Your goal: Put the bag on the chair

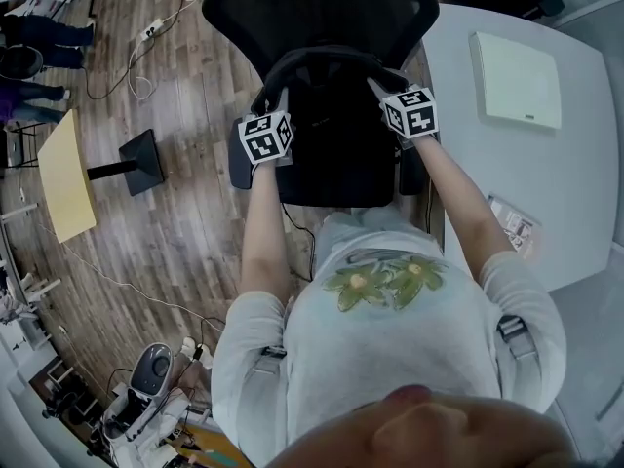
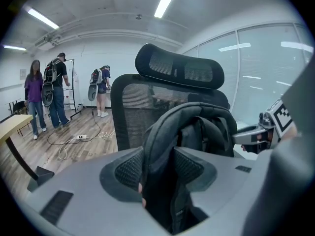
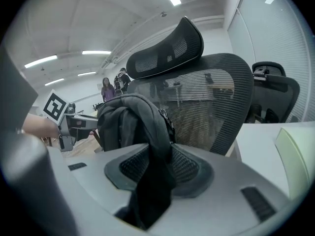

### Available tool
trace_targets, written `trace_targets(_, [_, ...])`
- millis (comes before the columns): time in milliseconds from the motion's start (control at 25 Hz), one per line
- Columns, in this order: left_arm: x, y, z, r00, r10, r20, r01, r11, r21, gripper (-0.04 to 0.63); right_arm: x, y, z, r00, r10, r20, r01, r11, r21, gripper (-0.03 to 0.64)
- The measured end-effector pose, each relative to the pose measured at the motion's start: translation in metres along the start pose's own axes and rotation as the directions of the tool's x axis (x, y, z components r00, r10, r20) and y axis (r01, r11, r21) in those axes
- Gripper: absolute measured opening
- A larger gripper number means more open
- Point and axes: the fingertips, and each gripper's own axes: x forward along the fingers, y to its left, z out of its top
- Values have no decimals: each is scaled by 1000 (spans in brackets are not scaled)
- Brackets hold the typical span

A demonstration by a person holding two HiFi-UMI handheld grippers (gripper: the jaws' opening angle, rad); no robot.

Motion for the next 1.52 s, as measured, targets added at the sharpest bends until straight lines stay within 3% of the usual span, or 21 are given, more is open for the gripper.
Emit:
trace_targets(320, [32,13,7,999,17,-45,-16,999,30,195,38,-20,8,999,-37,-34,35,997,-74,152])
trace_targets(640, [53,14,9,998,25,-65,-21,998,54,196,55,-36,1,996,-83,-34,81,994,-67,164])
trace_targets(1160, [74,23,5,986,55,-160,-50,998,35,201,74,-40,-10,988,-123,-93,107,982,-159,180])
trace_targets(1440, [67,27,10,974,136,-179,-105,979,172,265,58,-24,-15,991,-59,-118,43,989,-140,272])
trace_targets(1520, [62,28,12,976,132,-175,-102,980,170,291,51,-26,-14,992,-68,-102,55,990,-132,276])
